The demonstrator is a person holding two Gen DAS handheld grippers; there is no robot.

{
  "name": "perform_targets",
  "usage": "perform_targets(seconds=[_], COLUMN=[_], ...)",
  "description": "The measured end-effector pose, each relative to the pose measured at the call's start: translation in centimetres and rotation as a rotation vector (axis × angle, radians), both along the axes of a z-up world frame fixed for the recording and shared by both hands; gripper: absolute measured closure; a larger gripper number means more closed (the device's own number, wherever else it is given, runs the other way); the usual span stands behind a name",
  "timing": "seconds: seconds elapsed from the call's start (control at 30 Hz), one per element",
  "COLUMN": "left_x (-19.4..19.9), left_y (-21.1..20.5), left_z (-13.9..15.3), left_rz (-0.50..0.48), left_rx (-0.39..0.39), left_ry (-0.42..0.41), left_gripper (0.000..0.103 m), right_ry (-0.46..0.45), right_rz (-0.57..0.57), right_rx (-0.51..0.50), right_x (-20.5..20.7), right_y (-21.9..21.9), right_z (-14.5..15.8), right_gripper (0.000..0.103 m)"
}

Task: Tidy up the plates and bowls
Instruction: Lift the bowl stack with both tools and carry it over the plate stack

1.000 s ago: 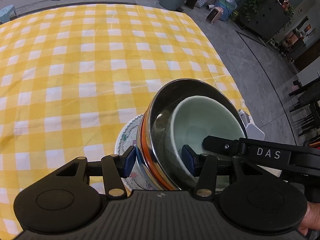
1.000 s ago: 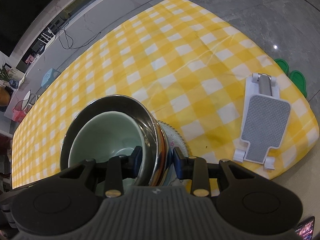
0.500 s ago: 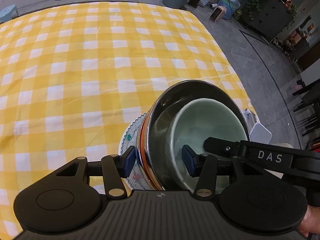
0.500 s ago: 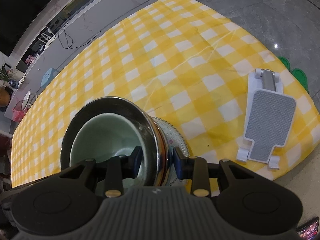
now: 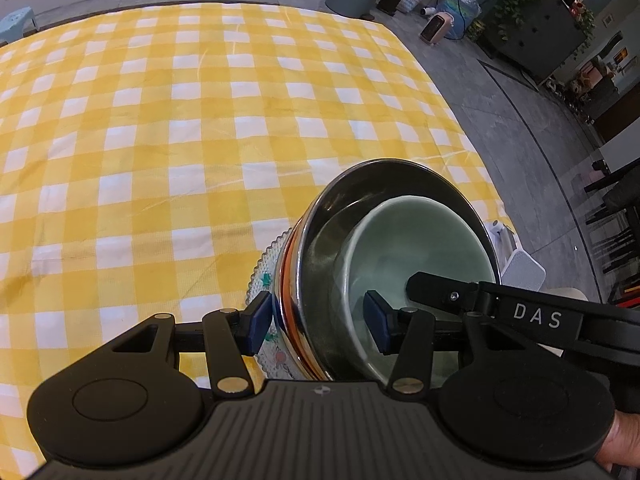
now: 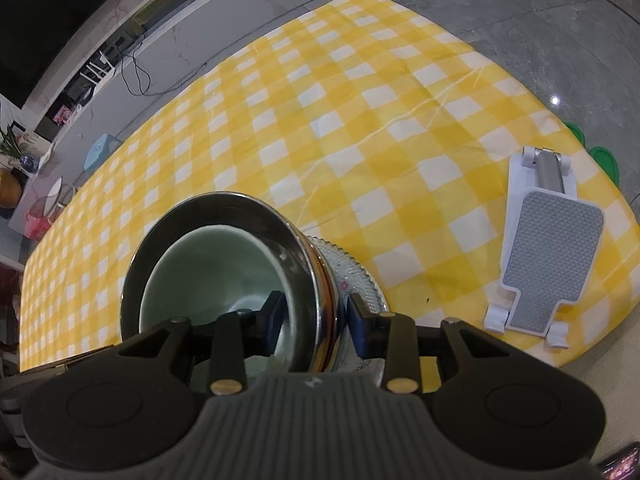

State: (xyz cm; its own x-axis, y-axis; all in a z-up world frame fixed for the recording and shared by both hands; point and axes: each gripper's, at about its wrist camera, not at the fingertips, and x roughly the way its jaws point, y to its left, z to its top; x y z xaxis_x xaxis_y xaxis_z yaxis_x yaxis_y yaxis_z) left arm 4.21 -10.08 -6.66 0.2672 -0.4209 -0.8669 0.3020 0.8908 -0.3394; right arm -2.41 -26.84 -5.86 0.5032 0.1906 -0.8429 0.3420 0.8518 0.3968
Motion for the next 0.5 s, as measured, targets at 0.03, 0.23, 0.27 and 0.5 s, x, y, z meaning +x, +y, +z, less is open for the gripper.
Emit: perform_targets(seconds=[0.03, 0.23, 0.27, 0.5], left_x=[0.0, -0.4, -0.5, -1.9], left_y=[0.1, 1.2, 1.4, 2.0], left_z=[0.0, 1.2, 1.5, 4.3], left_rz=[0.0, 0.016, 0.019, 0.004], left_rx=[0.001, -0.005, -0.006, 0.01], left_ry=[0.002, -0.008, -0.012, -0.069], left_gripper=[0.047, 0.045, 0.044, 0.043], right_ry=[0.003, -0.009, -0.014, -0.064], right_rz=[0.006, 0.072, 0.079, 0.113], right_rx=[-0.008, -0.09, -0.102, -0.171], right_x=[0.0, -0.2, -0.3, -1.4], right_y=[0.1, 0.9, 1.0, 1.8], right_z=[0.1, 1.6, 2.0, 5.0], right_gripper=[0.068, 0.049, 0.047, 0.037])
